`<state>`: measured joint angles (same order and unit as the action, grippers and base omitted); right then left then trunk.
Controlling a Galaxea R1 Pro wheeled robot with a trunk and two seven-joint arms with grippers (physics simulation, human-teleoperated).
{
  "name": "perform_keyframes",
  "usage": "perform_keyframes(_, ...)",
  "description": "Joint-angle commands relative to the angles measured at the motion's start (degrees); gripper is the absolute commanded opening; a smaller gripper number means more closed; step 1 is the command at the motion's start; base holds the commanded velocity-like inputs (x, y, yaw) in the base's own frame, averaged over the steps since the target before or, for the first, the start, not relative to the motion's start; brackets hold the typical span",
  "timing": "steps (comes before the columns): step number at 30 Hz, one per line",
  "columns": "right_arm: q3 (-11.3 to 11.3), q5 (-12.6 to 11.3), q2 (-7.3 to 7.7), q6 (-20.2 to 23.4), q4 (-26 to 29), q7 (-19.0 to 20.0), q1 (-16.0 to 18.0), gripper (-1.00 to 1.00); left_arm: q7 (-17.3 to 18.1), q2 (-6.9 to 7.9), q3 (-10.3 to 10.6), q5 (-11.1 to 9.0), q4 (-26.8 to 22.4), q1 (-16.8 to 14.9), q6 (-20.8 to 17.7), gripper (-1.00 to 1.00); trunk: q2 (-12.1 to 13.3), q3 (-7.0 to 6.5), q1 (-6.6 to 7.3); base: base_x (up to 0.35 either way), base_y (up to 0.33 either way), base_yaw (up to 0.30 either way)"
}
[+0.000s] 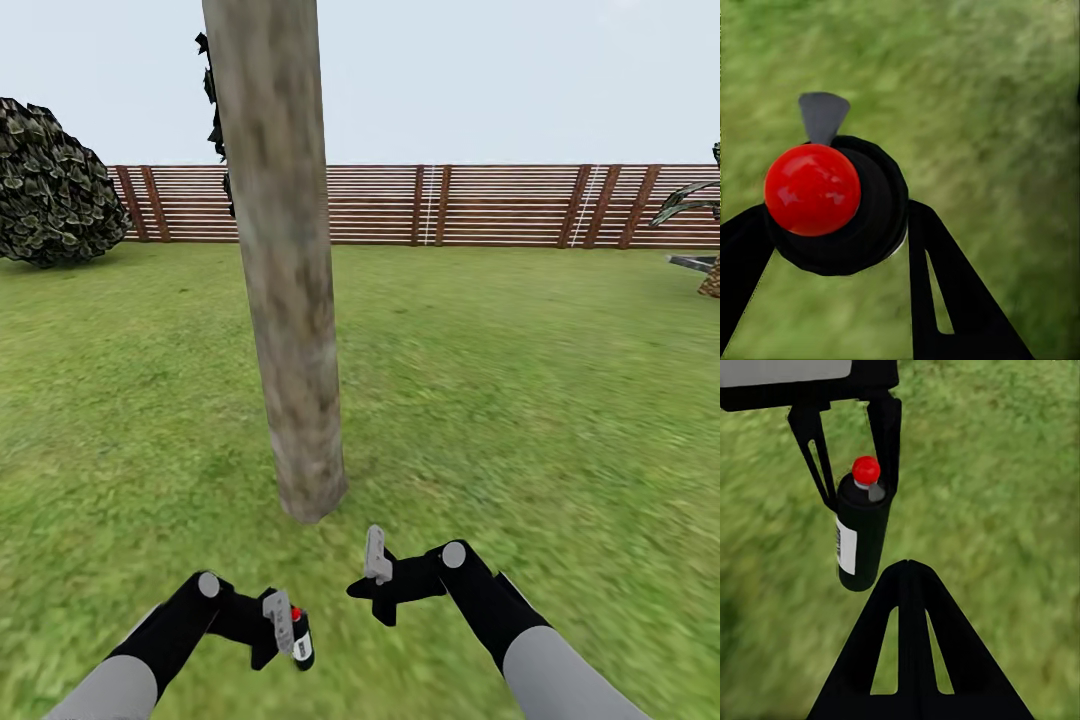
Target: In the garden, pick up the pesticide atomizer on the floor and spray pesticide onto both trees until each tree trunk is fully covered.
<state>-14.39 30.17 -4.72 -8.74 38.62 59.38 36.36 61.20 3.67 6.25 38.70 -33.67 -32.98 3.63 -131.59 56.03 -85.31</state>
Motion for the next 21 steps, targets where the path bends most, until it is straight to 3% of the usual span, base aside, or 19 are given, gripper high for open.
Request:
perform_keyframes(1,0.1,0.6,-0.01,-0.6,0.1,0.0,0.0,-1.00,0.1,-0.06,0.2,0.2,-0.1,-0.1,0.4,-1.00,0.0,0.05,0.01,0.000,0.000,0.000)
perform_keyframes(21,0.1,0.7,0.04,-0.6,0.1,0.0,0.0,-1.00,0.1,-3.35,0.3,-0.3,-0.1,-1.2,0.8,-1.00,0.0,0.05,0.01,0.000,0.000,0.000)
